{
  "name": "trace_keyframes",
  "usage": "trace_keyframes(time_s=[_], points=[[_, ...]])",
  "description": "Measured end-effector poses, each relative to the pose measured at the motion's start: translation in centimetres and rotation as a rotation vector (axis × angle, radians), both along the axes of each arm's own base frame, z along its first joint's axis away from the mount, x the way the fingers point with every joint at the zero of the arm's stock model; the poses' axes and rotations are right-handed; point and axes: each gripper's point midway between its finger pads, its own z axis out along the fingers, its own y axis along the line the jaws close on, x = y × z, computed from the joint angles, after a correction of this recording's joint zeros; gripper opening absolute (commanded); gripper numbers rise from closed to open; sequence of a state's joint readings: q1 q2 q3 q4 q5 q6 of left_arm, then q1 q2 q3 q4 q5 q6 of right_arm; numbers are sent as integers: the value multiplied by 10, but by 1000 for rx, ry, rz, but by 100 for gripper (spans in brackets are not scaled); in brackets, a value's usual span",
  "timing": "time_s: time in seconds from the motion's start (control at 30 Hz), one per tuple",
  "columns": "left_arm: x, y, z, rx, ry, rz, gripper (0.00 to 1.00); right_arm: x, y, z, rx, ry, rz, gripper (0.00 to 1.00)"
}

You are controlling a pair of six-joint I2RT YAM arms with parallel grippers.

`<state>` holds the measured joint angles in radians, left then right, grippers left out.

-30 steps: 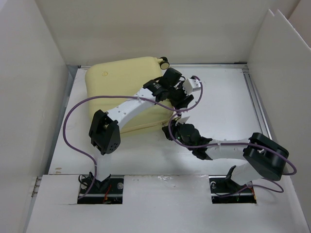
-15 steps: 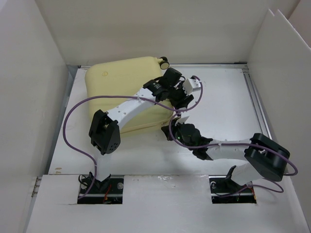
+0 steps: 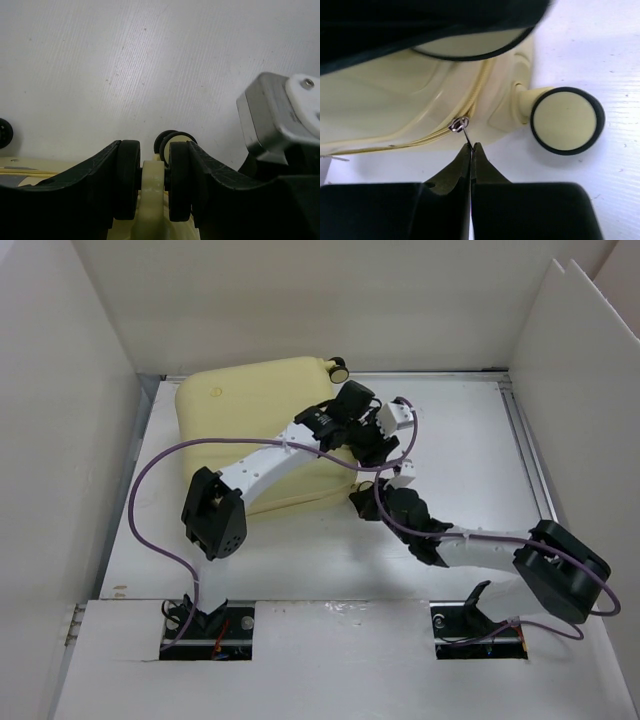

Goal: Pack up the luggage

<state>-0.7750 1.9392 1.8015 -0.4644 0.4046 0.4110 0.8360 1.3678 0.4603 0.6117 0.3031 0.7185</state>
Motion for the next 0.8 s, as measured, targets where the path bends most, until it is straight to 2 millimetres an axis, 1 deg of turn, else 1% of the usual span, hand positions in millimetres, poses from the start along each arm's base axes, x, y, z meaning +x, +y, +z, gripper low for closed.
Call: trace_keyframes(time_s=[0.1,0.37,0.5,0.53,0.57,0.7,0.8], points=[[-1,0,0,0,-11,1,0,9,-10,-1,35,24,-36,0],[-2,1,4,-14,-17,-3,0,32,-24,2,130,47,-58,0],[-6,3,4,-21,-19,-9,0,39,-25,3,175,47,-47,0],[-8,4,4,-23,-19,-13,0,41,-23,7,196,35,-40,0],[-10,5,5,-25,-19,-19,0,43,-23,2,196,41,-43,0],[-23,13,4,-20,-14,-54,0,49,-17,4,253,34,-28,0],[-31,18,3,-11,-12,-83,0,56,-19,3,287,34,-20,0]])
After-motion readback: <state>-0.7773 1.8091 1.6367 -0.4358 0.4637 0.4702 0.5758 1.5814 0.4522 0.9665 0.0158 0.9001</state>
